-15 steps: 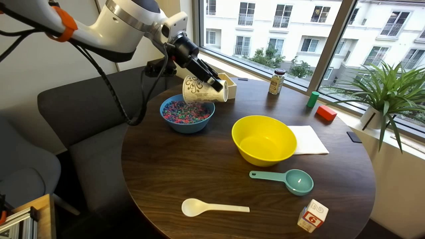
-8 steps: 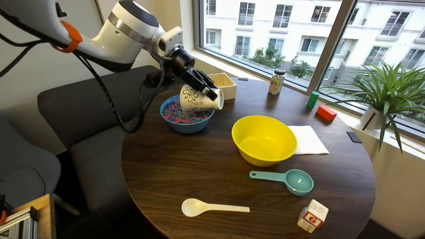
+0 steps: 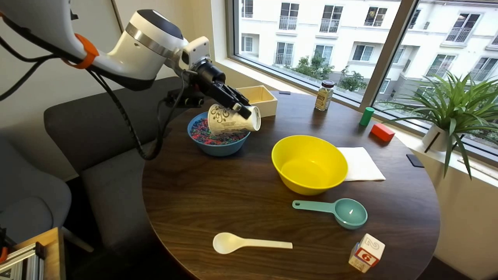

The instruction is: Use the coffee cup to transfer cereal from the blue bowl to the yellow bowl.

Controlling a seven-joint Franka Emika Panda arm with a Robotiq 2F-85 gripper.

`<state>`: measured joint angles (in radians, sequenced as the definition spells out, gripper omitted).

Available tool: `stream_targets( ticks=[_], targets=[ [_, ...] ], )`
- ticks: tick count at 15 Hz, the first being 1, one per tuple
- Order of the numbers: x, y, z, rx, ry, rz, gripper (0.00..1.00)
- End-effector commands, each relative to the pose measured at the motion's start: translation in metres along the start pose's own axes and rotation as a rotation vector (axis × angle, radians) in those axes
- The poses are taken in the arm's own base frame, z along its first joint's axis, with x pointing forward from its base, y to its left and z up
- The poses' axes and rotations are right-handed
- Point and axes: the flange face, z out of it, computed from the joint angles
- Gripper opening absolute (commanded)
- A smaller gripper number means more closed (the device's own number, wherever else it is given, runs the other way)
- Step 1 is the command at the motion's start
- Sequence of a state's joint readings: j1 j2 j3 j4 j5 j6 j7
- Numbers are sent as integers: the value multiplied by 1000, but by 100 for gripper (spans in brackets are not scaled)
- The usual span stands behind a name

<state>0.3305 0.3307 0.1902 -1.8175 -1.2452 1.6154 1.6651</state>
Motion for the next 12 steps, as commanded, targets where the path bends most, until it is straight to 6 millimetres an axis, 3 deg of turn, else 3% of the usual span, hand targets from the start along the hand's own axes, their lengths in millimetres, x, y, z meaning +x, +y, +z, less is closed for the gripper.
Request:
stream_targets(
  ticks=[1,6,12],
  targets=[
    [-15,-10,-1,-24,36,-21,36],
    [-21,-18,3,-11,39,-20,36],
    [-19,-21,-5,22,13,20,36]
  ],
)
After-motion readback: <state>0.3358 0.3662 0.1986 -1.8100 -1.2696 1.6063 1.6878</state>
